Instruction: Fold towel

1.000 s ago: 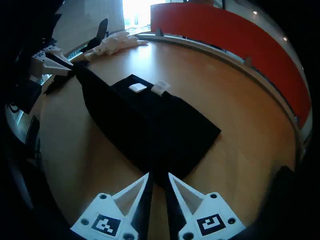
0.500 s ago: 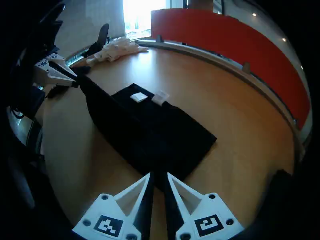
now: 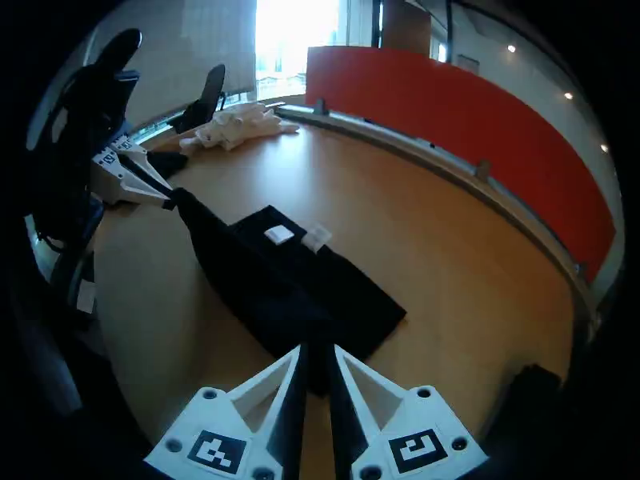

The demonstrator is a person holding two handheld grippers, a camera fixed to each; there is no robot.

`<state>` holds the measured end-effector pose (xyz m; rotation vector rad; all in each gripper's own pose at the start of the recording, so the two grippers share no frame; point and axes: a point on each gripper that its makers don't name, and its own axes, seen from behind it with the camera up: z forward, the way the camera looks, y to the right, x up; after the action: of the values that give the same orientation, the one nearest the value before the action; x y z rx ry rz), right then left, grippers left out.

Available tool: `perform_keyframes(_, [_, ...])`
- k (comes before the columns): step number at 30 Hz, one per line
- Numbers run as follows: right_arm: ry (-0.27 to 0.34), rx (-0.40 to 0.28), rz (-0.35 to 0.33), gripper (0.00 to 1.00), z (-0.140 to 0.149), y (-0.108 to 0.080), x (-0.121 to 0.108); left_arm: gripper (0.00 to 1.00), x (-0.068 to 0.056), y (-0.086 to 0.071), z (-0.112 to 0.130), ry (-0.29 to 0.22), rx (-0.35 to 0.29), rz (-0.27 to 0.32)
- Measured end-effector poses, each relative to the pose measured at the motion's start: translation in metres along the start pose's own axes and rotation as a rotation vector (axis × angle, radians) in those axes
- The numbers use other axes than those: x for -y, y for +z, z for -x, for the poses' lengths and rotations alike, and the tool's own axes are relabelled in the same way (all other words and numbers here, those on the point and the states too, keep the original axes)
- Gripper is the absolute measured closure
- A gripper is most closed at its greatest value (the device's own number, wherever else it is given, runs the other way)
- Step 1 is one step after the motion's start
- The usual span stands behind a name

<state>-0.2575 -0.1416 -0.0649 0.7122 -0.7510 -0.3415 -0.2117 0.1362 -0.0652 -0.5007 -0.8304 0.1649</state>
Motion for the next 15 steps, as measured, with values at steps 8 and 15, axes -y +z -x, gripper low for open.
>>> perform_keyframes(8, [-0.004, -0.04, 0.011, 0.85, -0.022, -0.024, -0.001, 0.92, 0.003, -0.003, 0.004, -0.018, 0.004, -0.008])
perform_keyframes(15, [0.016, -0.063, 0.022, 0.85, -0.031, -0.04, -0.004, 0.92, 0.005, -0.008, 0.007, -0.04, 0.009, -0.01])
